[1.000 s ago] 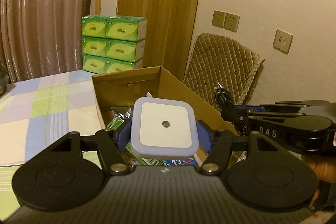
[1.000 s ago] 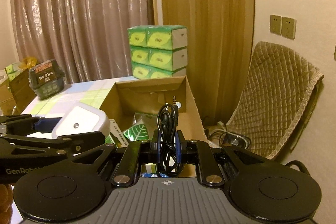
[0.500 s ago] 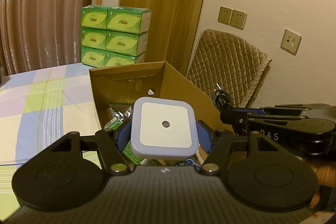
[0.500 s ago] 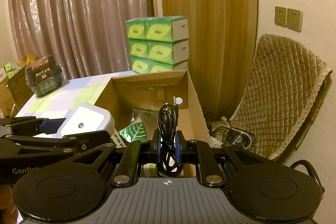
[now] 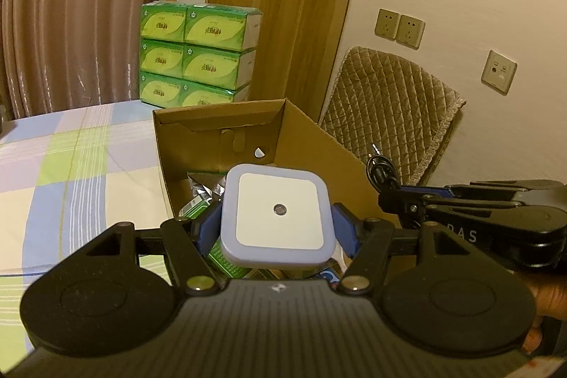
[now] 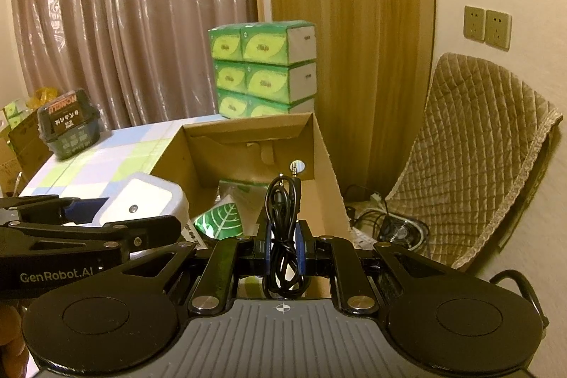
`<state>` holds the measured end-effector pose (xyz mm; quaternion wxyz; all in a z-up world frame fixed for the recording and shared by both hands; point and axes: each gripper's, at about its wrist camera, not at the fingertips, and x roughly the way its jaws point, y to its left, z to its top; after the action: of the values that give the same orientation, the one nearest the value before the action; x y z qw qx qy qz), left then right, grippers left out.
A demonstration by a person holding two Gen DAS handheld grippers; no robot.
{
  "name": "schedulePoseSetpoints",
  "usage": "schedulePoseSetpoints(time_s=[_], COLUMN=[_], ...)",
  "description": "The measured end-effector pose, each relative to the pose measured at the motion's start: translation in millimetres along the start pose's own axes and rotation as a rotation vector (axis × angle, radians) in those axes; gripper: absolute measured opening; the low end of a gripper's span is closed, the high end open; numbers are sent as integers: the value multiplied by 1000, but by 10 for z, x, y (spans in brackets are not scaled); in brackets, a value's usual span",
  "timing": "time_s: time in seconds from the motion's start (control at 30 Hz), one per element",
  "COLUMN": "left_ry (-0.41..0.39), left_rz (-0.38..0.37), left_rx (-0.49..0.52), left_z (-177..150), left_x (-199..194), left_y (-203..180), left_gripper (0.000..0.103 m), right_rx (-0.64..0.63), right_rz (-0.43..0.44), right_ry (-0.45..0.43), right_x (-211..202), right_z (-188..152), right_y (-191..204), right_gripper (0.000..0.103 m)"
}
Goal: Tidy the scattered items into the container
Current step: 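Open the left gripper to drop the night light while the right gripper releases the cable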
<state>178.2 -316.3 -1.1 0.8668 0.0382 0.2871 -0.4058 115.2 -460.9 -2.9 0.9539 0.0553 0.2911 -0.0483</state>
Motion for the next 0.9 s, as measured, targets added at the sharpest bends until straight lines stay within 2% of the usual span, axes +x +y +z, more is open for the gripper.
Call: schedulePoseSetpoints(time_s=[0.9], left_ry=[-14], left_rz=[56], left_rx=[-21], left_z=[-85], left_x=[-204], left_y=[152], left_gripper=[62], right_rx=[-28], right_rz=[18], right_ry=[-3], right_x=[32], right_z=[7], right_y=[107], right_gripper=[10])
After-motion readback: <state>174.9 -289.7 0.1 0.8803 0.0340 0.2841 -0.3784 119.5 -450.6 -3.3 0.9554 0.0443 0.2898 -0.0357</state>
